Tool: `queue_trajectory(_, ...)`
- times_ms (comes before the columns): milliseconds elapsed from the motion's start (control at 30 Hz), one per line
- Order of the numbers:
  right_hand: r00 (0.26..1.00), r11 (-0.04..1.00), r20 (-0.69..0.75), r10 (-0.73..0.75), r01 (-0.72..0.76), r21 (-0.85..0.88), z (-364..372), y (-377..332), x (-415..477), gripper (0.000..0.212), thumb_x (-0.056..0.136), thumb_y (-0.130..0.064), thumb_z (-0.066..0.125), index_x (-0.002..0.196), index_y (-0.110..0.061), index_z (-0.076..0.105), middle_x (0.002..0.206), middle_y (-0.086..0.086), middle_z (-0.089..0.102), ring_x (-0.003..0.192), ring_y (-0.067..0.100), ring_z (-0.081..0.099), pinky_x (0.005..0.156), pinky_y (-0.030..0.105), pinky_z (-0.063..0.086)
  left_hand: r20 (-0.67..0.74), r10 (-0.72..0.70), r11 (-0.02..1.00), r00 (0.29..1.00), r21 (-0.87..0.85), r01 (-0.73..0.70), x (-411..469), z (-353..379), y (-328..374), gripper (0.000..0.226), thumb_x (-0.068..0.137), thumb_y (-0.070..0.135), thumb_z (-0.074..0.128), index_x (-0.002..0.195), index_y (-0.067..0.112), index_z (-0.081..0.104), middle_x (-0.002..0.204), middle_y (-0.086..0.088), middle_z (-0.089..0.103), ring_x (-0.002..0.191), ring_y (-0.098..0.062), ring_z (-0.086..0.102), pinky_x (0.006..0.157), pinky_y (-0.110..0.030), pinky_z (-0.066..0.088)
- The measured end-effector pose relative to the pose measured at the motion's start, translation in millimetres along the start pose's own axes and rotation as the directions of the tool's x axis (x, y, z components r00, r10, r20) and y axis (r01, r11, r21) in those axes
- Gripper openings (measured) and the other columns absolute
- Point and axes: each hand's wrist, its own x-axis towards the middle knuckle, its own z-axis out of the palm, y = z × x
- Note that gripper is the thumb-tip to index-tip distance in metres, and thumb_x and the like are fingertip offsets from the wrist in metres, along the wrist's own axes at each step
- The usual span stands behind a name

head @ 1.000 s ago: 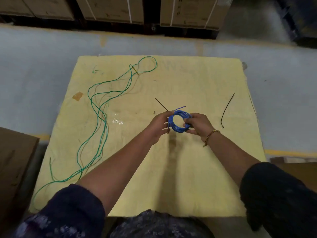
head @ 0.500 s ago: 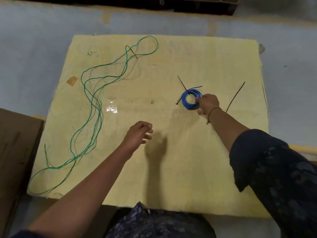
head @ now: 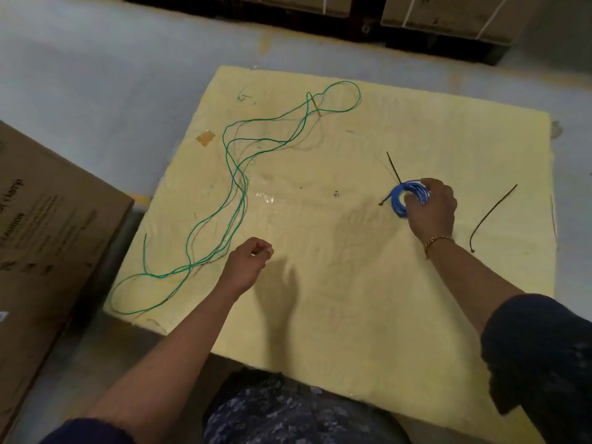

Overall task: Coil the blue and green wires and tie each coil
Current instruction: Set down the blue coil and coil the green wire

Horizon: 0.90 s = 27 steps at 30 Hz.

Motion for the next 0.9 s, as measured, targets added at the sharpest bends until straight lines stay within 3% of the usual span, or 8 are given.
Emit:
queue_trajectory(67,0.993,0.993,0.042,-0.113,0.112,0.025,14.3,-15.4,-24.0,0.041,0.086,-0.028,0.062,0.125,-0.016,0.060,0.130,0.009,0.054,0.120,0.029,0.050,0.099,0.046,0.046,-0.028,0.004,1.000,1.000,-0.010,-0.004,-0.9,-16.5,-11.7,0.005,0.093,0.022,0.064,0.094,0.022,0.069,0.094,0.004,0.069,0.079,-0.018,0.065,0.073,-0.030,0.046)
queue_trajectory(167,0.966,0.979,0.157,-0.203,0.196,0.062,44.5,-37.3,-62.5,0.036,0.088,-0.028,0.065,0.122,-0.018,0.061,0.123,0.003,0.059,0.106,0.021,0.059,0.092,0.042,0.049,-0.057,0.018,1.000,0.998,0.002,-0.018,-0.6,-46.2,-29.6,0.004,0.093,0.021,0.066,0.091,0.022,0.069,0.094,0.005,0.069,0.082,-0.019,0.065,0.079,-0.032,0.047)
queue_trajectory(433,0.875,0.973,0.427,-0.229,0.221,0.069,127.5,-105.6,-139.3,0.023,0.089,-0.025,0.066,0.111,-0.026,0.063,0.103,-0.007,0.068,0.086,0.014,0.064,0.083,0.033,0.051,-0.125,0.034,0.998,0.992,0.060,-0.026,16.1,-141.5,-81.3,0.009,0.092,0.018,0.067,0.090,0.026,0.069,0.093,0.003,0.069,0.093,-0.019,0.065,0.085,-0.033,0.049)
queue_trajectory(600,0.765,0.945,0.583,-0.272,0.326,0.013,171.6,-139.5,-174.1,0.024,0.089,-0.025,0.066,0.112,-0.024,0.064,0.102,-0.008,0.069,0.081,0.012,0.063,0.080,0.031,0.049,-0.197,0.025,0.993,0.980,0.120,-0.002,28.9,-191.0,-114.6,0.022,0.093,0.010,0.058,0.091,0.031,0.067,0.101,0.000,0.068,0.096,-0.023,0.063,0.086,-0.036,0.049)
queue_trajectory(767,0.584,0.858,0.756,-0.294,0.510,-0.061,223.1,-159.7,-210.9,0.032,0.089,-0.025,0.066,0.120,-0.026,0.062,0.115,-0.007,0.063,0.095,0.015,0.061,0.089,0.032,0.049,-0.294,0.036,0.953,0.955,0.298,0.055,29.7,-230.2,-154.0,0.038,0.084,-0.001,0.059,0.104,0.030,0.066,0.119,-0.006,0.057,0.114,-0.033,0.056,0.097,-0.043,0.048)
queue_trajectory(833,0.540,0.818,0.787,-0.298,0.570,-0.081,241.3,-167.3,-222.4,0.036,0.090,-0.025,0.065,0.126,-0.027,0.060,0.126,-0.003,0.059,0.104,0.018,0.060,0.093,0.034,0.048,-0.307,0.001,0.902,0.952,0.410,0.132,27.8,-239.7,-167.0,0.035,0.085,0.015,0.067,0.119,0.026,0.065,0.127,-0.008,0.054,0.122,-0.035,0.049,0.101,-0.045,0.045)
queue_trajectory(900,0.499,0.742,0.798,-0.337,0.663,-0.102,256.9,-174.7,-232.9,0.038,0.091,-0.025,0.062,0.129,-0.027,0.058,0.131,-0.001,0.055,0.116,0.021,0.055,0.094,0.036,0.047,-0.287,-0.136,0.883,0.948,0.399,0.247,29.8,-245.7,-178.8,0.039,0.083,0.036,0.069,0.120,0.028,0.061,0.127,-0.007,0.058,0.118,-0.035,0.054,0.099,-0.045,0.047)
